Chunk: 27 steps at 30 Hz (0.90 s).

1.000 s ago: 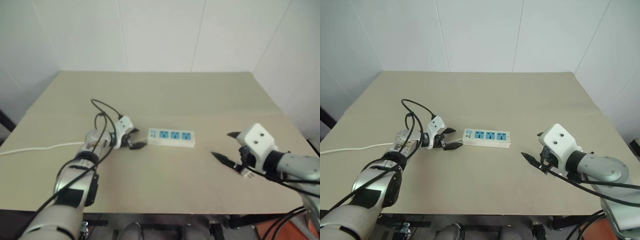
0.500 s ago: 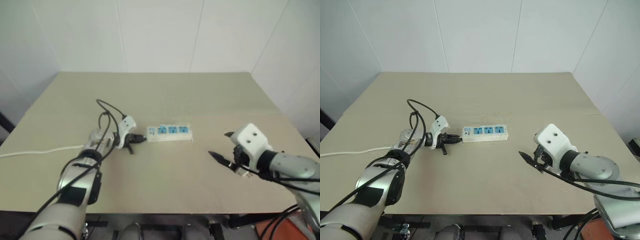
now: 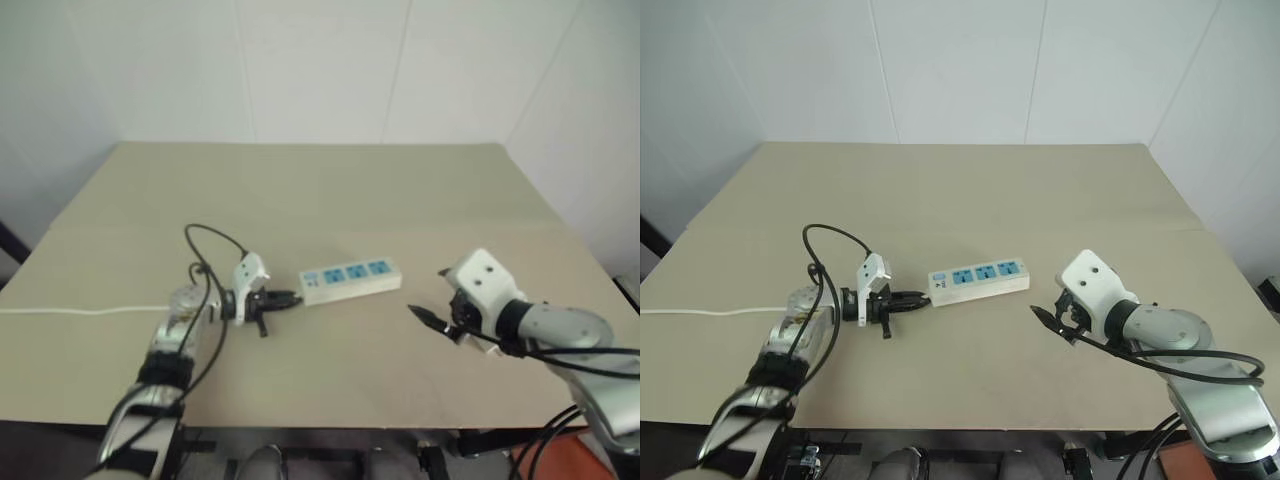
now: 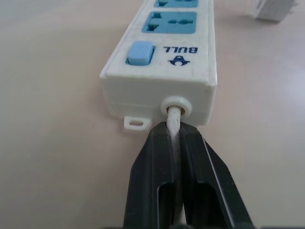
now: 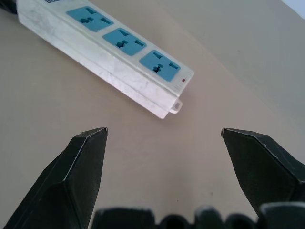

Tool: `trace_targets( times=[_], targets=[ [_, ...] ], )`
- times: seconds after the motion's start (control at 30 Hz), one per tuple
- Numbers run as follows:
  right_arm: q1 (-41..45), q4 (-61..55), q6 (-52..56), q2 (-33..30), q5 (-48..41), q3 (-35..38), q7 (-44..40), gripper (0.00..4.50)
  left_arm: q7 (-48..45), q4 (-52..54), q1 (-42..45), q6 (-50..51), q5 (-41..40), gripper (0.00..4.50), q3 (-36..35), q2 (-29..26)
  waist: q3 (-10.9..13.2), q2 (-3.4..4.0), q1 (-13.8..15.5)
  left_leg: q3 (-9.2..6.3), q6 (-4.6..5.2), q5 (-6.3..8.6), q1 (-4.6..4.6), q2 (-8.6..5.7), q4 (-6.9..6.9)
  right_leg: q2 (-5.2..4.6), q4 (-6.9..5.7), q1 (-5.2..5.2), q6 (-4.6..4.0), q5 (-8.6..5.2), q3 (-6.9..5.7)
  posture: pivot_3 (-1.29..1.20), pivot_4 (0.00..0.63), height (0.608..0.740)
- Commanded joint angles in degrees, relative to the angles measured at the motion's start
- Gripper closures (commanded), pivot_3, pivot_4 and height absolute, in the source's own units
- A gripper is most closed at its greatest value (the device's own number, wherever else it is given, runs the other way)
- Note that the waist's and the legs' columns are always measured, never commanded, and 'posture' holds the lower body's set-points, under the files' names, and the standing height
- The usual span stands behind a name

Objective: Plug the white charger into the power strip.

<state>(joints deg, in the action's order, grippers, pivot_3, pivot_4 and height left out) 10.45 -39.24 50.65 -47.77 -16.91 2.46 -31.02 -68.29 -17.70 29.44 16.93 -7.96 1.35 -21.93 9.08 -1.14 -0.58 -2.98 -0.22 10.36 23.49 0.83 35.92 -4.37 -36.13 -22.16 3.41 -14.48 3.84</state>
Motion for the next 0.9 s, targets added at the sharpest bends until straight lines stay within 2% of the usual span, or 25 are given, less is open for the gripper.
trace_targets(
  times=[0.03,0.1,0.17,0.23,0.3,0.33,0.5,0.63,0.7,0.73,0.9],
  targets=[
    [1.0,0.3,-1.5,0.4,1.3,0.2,0.8,0.0,5.8,17.6,-4.3,7.8,0.1,4.46,3.4,-0.6,0.0,0.0,0.1,0.01,0.0,0.0,-0.05,-0.02,0.01,-0.01,-0.01,0.06,0.0,0.0,0.0,0.0,0.15,0.74],
    [1.4,1.0,-1.6,0.7,1.5,-0.2,0.7,0.0,9.5,21.6,-7.3,8.3,2.4,4.46,5.8,-0.5,0.0,0.01,0.0,0.03,0.0,0.0,-0.12,-0.01,0.01,-0.01,0.03,0.11,0.01,0.0,0.01,0.0,0.15,0.74],
    [1.9,1.4,-1.7,0.9,1.8,-0.6,0.7,0.0,9.0,21.3,-8.0,10.8,0.0,4.46,6.4,-0.2,0.0,0.01,0.0,0.05,0.0,0.0,-0.16,0.0,-0.01,-0.01,0.05,0.12,0.01,0.0,0.02,0.0,0.15,0.74],
    [2.5,1.8,-1.4,1.1,2.0,-0.8,0.8,0.0,6.6,19.3,-8.3,9.1,-0.3,4.46,8.2,-1.7,0.0,0.01,-0.1,0.04,0.0,0.0,-0.14,0.0,-0.01,0.01,0.03,0.08,0.0,-0.01,0.01,0.0,0.15,0.74],
    [2.7,1.8,-1.2,1.2,2.3,-0.7,0.7,0.0,6.4,18.5,-9.0,6.5,0.4,3.85,9.5,-2.5,0.0,0.01,-0.2,0.05,0.0,0.0,-0.13,0.0,-0.01,0.01,0.04,0.06,0.0,-0.01,0.02,0.0,0.15,0.74],
    [2.5,1.7,-1.0,1.1,2.4,-0.5,0.7,0.0,6.3,18.5,-9.3,6.2,-0.4,3.7,9.4,-2.3,0.0,0.01,-0.2,0.05,0.0,0.0,-0.13,0.0,-0.03,0.01,0.04,0.06,0.0,-0.01,0.02,0.0,0.15,0.74],
    [1.1,0.8,-0.4,0.7,2.8,0.7,0.8,0.0,4.0,20.6,-8.8,8.2,-5.1,2.12,8.8,-2.7,0.0,0.01,-0.1,0.05,0.0,0.0,-0.09,0.0,-0.03,0.0,0.07,0.06,-0.01,-0.01,0.02,0.0,0.15,0.74],
    [0.6,0.2,0.1,0.7,2.8,1.2,1.1,0.0,1.7,18.9,-8.7,5.7,-8.2,0.89,7.3,-2.8,0.0,0.01,-0.2,0.06,0.0,0.0,-0.11,0.0,-0.03,0.0,0.07,0.05,-0.01,-0.01,0.02,0.0,0.15,0.74],
    [0.1,0.1,0.1,0.7,3.1,1.3,1.4,0.0,-2.8,17.7,-8.8,3.0,-11.0,0.21,5.7,-4.1,0.0,0.01,-0.1,0.06,0.0,0.0,-0.11,0.0,-0.03,0.0,0.07,0.05,-0.01,-0.01,0.02,0.0,0.15,0.74],
    [-0.1,0.1,0.1,0.7,3.2,1.4,1.6,0.0,-4.0,16.9,-8.6,2.6,-11.9,0.05,5.1,-4.8,0.0,0.01,-0.1,0.07,0.0,0.0,-0.1,0.0,-0.03,0.0,0.07,0.05,-0.01,-0.01,0.02,0.0,0.15,0.74],
    [0.1,0.4,0.1,0.8,3.3,1.3,1.9,0.0,-11.2,9.1,-5.4,-1.8,-15.4,0.05,1.9,-8.4,0.0,0.01,-0.2,0.08,0.0,0.0,-0.13,0.02,-0.04,0.01,0.06,0.04,-0.02,-0.02,0.02,0.0,0.15,0.74]
  ],
)
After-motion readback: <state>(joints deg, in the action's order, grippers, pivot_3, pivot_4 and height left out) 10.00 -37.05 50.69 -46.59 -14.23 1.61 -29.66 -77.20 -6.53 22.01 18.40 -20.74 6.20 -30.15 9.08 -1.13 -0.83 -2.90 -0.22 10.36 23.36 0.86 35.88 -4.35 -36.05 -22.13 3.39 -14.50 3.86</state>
